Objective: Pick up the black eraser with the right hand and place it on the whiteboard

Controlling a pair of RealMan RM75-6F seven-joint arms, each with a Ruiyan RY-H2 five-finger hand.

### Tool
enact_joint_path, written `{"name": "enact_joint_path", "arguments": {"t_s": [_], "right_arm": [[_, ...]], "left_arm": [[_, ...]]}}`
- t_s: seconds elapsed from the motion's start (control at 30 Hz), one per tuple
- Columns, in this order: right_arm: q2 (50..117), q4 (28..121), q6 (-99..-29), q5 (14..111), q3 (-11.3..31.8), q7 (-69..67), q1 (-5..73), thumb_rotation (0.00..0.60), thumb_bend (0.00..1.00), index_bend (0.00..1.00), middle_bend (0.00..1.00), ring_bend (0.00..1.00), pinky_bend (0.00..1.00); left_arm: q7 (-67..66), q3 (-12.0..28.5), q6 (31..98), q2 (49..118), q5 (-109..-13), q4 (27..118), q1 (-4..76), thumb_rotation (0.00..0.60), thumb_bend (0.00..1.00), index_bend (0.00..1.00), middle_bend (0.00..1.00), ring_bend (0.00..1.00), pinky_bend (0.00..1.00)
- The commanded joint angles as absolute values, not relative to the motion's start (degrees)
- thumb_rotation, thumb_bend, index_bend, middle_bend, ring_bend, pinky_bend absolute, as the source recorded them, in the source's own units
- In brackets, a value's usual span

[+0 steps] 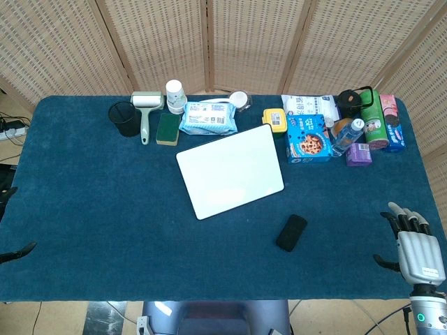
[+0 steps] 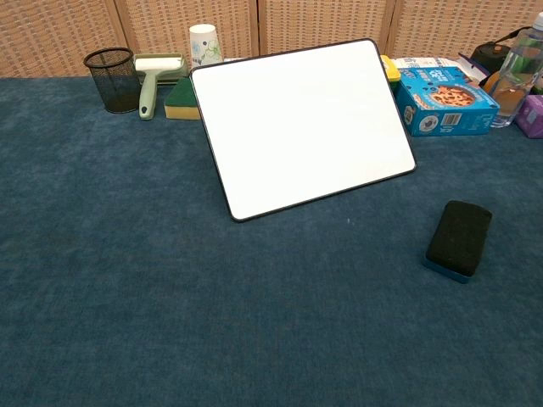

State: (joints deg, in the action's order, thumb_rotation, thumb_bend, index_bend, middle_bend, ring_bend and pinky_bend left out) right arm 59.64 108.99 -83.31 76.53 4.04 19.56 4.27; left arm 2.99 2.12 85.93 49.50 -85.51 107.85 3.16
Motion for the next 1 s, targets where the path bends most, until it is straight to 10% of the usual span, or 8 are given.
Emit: {"name": "enact_joint_path", "arguments": {"t_s": [0.03,1.0], "right_arm": [[59.74,109.01,-83.37,76.70,3.91,19.62,4.21,0.600,0.00,0.21,0.15,0.14,0.12],[62.78,86.65,-57.85,95.53,-0.57,-4.09,22.12,0.600,0.00,0.27,0.19,0.13,0.09]], "left_arm": [[3.09,2.03,85.98,49.48,-85.72,107.78,3.11,0.600,0.11,0.00,0.00,0.00,0.03],[-4.60,2.70,84.59,51.60,-82.59,110.30,4.00,0.600,0.10,0.00,0.00,0.00,0.03]]}}
